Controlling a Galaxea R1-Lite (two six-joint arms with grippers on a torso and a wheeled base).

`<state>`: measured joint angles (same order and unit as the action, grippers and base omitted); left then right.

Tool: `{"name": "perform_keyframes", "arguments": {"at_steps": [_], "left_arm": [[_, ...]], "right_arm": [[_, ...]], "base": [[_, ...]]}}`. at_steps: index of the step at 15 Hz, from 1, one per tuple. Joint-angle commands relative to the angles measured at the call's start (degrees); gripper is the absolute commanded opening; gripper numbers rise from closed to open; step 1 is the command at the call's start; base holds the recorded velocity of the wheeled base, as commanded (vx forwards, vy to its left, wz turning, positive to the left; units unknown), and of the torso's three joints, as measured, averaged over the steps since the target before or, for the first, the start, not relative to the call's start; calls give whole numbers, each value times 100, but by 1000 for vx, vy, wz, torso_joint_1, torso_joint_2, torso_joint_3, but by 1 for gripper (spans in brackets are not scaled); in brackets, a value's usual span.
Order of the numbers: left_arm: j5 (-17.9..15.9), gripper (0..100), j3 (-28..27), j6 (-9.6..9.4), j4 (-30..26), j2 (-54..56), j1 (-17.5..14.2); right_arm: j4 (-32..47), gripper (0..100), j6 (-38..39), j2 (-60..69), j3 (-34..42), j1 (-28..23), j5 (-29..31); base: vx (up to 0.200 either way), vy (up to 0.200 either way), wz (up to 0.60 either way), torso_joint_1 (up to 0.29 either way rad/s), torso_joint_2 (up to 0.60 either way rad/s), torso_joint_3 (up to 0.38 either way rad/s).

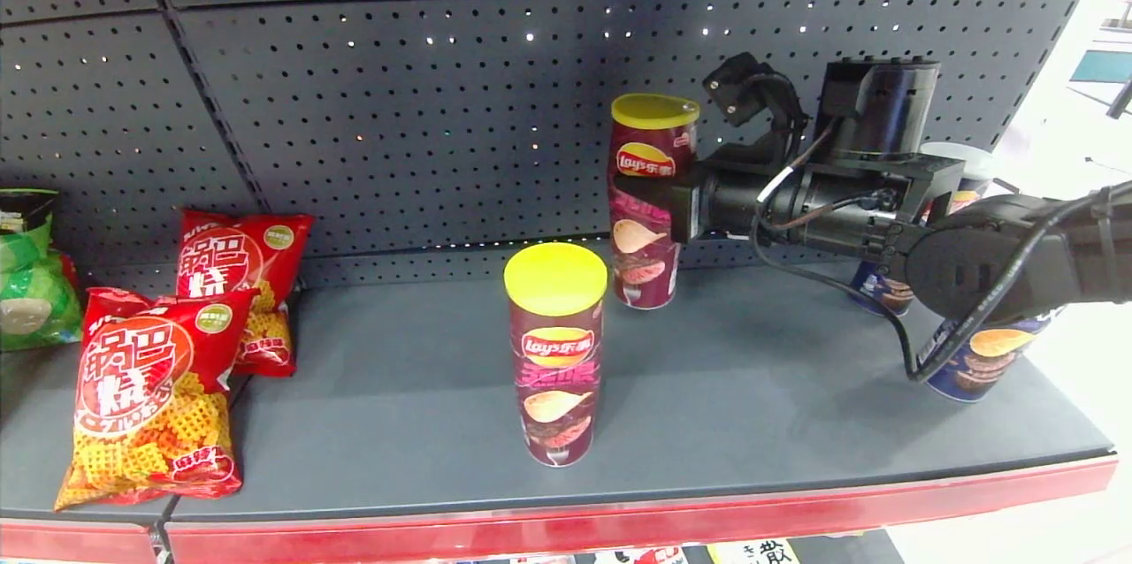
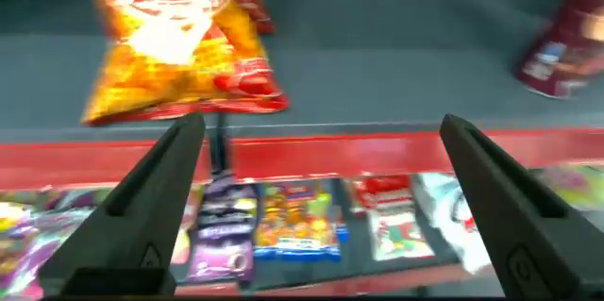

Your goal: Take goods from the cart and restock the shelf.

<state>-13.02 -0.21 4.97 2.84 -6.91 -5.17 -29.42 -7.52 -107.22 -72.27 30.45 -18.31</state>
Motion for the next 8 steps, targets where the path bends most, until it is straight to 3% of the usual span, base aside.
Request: {"name": "perform_keyframes", "arguments": {"at_steps": [1, 3, 5, 6, 8], "left_arm": [[-447, 100, -6, 12, -3, 85, -98], [-816, 100, -6, 100, -3, 85, -98], [-974, 100, -6, 144, -3, 85, -90], [-1291, 100, -6, 223, 6, 76, -37], [-1300, 100, -14, 232, 6, -47, 288]], "right_arm": [[-3, 0, -4, 8, 2, -4, -6], [-3, 0, -4, 17, 2, -48, -15], [-3, 0, -4, 17, 2, -66, -15], [-3, 0, -4, 8, -7, -66, -15], [-3, 0, -4, 8, 2, -75, -15]], "base": [[0, 0, 0, 0, 0, 0], [0, 0, 0, 0, 0, 0], [0, 0, 0, 0, 0, 0], [0, 0, 0, 0, 0, 0], [0, 0, 0, 0, 0, 0]]}}
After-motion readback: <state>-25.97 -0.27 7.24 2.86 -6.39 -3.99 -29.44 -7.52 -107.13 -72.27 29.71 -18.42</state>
